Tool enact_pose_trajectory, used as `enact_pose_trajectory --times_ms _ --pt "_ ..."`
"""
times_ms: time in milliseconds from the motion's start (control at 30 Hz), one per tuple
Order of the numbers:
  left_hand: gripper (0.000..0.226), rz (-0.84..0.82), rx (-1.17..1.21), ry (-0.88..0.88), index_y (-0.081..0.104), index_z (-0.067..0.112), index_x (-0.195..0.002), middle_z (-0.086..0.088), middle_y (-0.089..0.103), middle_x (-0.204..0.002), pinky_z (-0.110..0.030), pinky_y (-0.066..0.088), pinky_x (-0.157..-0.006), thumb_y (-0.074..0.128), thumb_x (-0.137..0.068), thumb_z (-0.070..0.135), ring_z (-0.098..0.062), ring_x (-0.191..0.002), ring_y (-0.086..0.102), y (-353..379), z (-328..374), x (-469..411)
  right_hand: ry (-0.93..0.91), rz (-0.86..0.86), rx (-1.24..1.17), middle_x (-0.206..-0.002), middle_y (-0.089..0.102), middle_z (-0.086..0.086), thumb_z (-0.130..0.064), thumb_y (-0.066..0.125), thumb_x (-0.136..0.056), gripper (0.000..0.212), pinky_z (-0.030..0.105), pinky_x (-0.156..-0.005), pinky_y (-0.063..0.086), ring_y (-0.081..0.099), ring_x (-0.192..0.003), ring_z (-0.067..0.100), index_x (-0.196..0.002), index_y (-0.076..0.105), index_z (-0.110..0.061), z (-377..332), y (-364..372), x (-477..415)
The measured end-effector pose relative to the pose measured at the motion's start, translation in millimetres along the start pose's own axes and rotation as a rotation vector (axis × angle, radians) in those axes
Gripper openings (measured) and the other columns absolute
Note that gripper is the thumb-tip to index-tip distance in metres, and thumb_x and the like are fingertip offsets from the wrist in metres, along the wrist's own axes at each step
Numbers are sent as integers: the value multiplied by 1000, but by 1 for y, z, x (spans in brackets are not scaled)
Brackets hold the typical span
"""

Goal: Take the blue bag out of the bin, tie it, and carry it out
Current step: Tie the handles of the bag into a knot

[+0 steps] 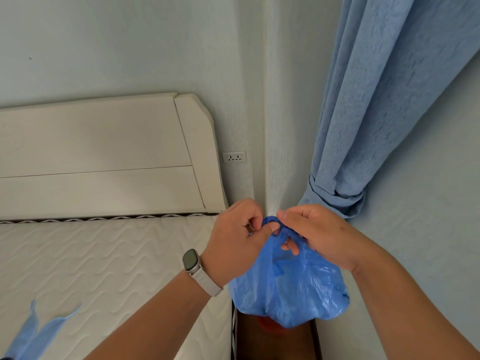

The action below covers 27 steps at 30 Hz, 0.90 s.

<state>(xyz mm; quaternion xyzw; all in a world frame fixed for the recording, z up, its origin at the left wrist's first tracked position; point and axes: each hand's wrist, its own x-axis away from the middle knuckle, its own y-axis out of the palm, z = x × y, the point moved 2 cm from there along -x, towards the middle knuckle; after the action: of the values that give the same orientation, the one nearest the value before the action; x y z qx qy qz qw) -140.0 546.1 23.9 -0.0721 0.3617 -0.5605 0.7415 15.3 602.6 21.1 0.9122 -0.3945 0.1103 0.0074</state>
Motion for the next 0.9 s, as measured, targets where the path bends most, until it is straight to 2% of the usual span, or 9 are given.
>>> enact_pose_trajectory --times_ms 67,133,233,400,500,567,767,833,900 --pt "33 5 11 -33 39 20 -64 -6 53 -63 -31 42 -56 69 -76 24 -16 -58 48 -1 0 -1 -17 -67 3 -67 60 11 -23 61 -91 22 17 -63 46 56 -60 11 -83 68 -4 -1 -2 2" --pt "32 -1 41 -68 40 19 -64 -8 52 -62 -29 41 -55 70 -76 20 -19 -58 47 0 0 -1 -10 -120 42 -71 59 7 -16 65 -79 12 24 -69 44 54 -66 13 -83 65 -5 1 -5 5" --pt "31 1 98 -106 40 17 -64 -12 50 -61 -33 40 -53 69 -76 16 -23 -56 44 0 -1 -2 14 -181 47 -77 56 7 -4 61 -72 15 33 -69 38 48 -74 21 -87 64 -5 6 -9 5" --pt "29 28 151 -162 42 11 -64 -17 51 -62 -38 42 -55 69 -76 13 -30 -57 45 -2 -7 -4 7 -176 93 -68 63 -11 9 59 -80 30 14 -59 41 53 -63 3 -82 68 -19 3 -12 4" --pt "18 -21 188 -149 52 19 -71 -3 55 -64 -25 44 -57 67 -77 11 -14 -59 49 -2 -7 -4 -4 -76 200 -69 66 -5 0 61 -80 22 24 -64 41 56 -67 9 -83 69 -20 5 -11 2" --pt "15 -51 197 -145 59 25 -75 3 59 -67 -21 45 -62 67 -77 13 -11 -63 54 -2 -6 -4 -17 25 314 -64 62 -2 -10 63 -83 12 29 -59 39 53 -61 9 -81 68 -21 8 -9 -1" --pt "11 -30 250 -197 66 24 -75 2 65 -69 -20 49 -66 72 -73 15 -7 -66 60 -3 -9 -6 -12 35 379 -55 58 -3 -14 61 -88 16 12 -45 32 46 -39 -1 -72 63 -14 1 -4 1" --pt "15 -39 236 -189 66 29 -78 3 66 -74 -18 49 -69 72 -73 17 -7 -69 62 -2 -9 -5 -18 40 322 -57 58 -1 -14 60 -87 20 19 -52 35 46 -45 2 -67 62 -19 1 -5 1" --pt "15 -65 205 -150 66 30 -84 4 66 -79 -15 47 -71 73 -74 22 -8 -73 62 -1 -6 -3 -32 51 214 -59 57 2 -17 59 -81 15 28 -62 39 51 -57 12 -66 63 -13 3 -7 0"
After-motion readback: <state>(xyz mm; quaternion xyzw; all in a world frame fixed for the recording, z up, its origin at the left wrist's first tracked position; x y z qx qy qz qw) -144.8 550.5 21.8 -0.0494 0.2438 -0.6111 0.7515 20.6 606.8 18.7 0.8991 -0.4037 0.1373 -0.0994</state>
